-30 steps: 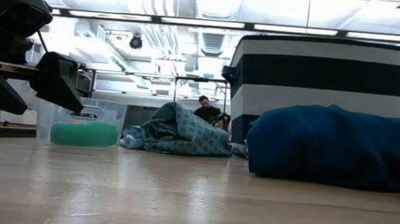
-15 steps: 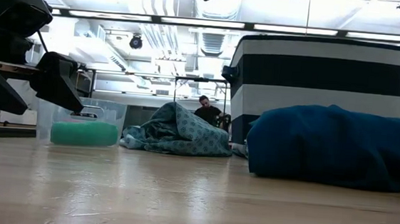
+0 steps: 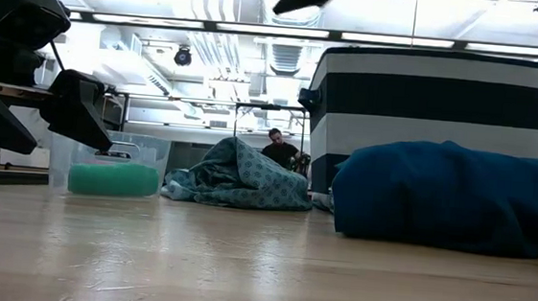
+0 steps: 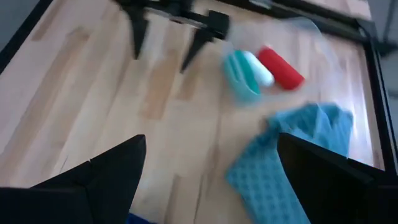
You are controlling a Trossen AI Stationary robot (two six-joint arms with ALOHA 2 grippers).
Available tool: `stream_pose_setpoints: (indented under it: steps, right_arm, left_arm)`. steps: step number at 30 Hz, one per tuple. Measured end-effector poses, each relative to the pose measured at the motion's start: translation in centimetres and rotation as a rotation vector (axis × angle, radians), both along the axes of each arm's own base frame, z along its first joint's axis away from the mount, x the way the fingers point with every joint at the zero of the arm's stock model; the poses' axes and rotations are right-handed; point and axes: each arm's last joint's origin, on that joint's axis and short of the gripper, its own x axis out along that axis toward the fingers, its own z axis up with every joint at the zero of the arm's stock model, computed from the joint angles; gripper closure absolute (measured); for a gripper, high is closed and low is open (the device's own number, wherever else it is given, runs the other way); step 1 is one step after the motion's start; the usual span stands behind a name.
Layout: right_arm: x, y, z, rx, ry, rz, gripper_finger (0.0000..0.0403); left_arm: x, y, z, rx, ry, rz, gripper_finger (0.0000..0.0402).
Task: Pick & place medical supplies in basket/bin
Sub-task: Put the blue patient gown into the blue bin
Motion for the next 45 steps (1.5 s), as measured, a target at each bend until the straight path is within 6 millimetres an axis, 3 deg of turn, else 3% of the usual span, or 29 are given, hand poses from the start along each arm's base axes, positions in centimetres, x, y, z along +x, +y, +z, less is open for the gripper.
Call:
stream_pose_setpoints:
  steps: [5, 12, 26, 36, 45]
  right_arm:
    - [-1.0, -2.5, 0.0, 0.131, 0.096, -0.134, 0.0044]
    - [-2.6, -3.3, -1.6, 0.182, 0.294, -0.399, 0.0044]
    - [-3.6, -0.5, -1.9, 0.115, 0.31, -0.474, 0.0005]
    - [-4.9, 2.3, -2.7, 0.078, 0.372, -0.453, 0.0003]
    - [-6.0, 4.2, -4.7, 0.029, 0.438, -0.441, 0.0003]
  left_arm:
    - [0.0, 0.0, 0.0, 0.0, 0.0, 0.001, 0.0003]
    - [0.0, 0.0, 0.0, 0.0, 0.0, 0.0, 0.0003]
    - [0.0, 0.0, 0.0, 0.0, 0.0, 0.0, 0.0003]
    - [0.0, 0.0, 0.0, 0.0, 0.0, 0.0, 0.0003]
    - [0.0, 0.0, 0.0, 0.0, 0.0, 0.0, 0.0003]
